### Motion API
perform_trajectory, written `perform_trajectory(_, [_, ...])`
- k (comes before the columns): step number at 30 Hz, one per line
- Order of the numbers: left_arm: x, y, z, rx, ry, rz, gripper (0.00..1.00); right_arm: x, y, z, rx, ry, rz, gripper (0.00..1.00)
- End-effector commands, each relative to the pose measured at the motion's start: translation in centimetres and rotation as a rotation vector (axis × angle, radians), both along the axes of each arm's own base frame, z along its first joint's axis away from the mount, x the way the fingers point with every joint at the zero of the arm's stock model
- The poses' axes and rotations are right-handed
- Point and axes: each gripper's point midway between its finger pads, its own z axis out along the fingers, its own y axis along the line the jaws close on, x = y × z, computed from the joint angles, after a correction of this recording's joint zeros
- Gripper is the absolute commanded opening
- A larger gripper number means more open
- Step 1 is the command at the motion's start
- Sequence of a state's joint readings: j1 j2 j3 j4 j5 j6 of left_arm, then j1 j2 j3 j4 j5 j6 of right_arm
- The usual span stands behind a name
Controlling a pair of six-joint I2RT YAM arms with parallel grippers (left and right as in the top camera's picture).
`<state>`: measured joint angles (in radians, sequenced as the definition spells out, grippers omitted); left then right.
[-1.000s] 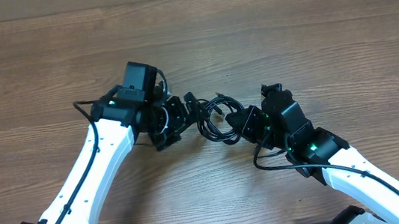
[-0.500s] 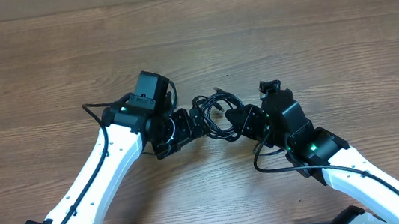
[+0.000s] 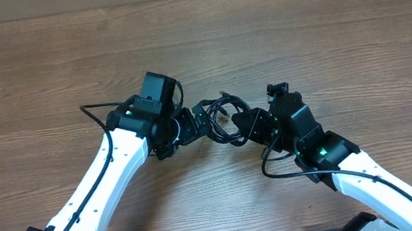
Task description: Untangle cables
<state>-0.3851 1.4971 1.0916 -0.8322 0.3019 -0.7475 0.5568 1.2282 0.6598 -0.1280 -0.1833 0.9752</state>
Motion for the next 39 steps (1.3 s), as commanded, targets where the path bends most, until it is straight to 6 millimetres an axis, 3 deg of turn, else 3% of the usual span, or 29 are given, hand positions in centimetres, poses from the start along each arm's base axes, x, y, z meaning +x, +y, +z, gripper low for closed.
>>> perform_trajectory(1, [0.8,1.0,0.1,0.029,-0.02,0.105,1.0,0.1,0.0,0.2,0.004,-0.012,0.006,0.04])
perform_trajectory(9, [2.7,0.1,1.1,-0.024,-0.099,0.115,1.0,-0.2,0.1,0.0,0.005,0.003,0.018,0.04])
perform_trajectory(17, [2.8,-1.1,1.7,-0.087,-0.101,0.088,1.0,-0.3,0.1,-0.2,0.001,0.009,0.018,0.04])
perform_trajectory(23, [1.7,-0.1,0.9,-0.038,-0.061,0.072,0.99,-0.3,0.1,-0.2,0.001,0.009,0.017,0.04])
perform_trajectory(32, [1.0,4.8,2.1,-0.033,0.009,0.21,0.99,-0.3,0.1,-0.2,0.0,0.009,0.017,0.04])
perform_trajectory(39, [-1.9,4.3,1.2,-0.093,0.203,0.322,1.0,-0.3,0.1,-0.2,0.0,0.009,0.017,0.04])
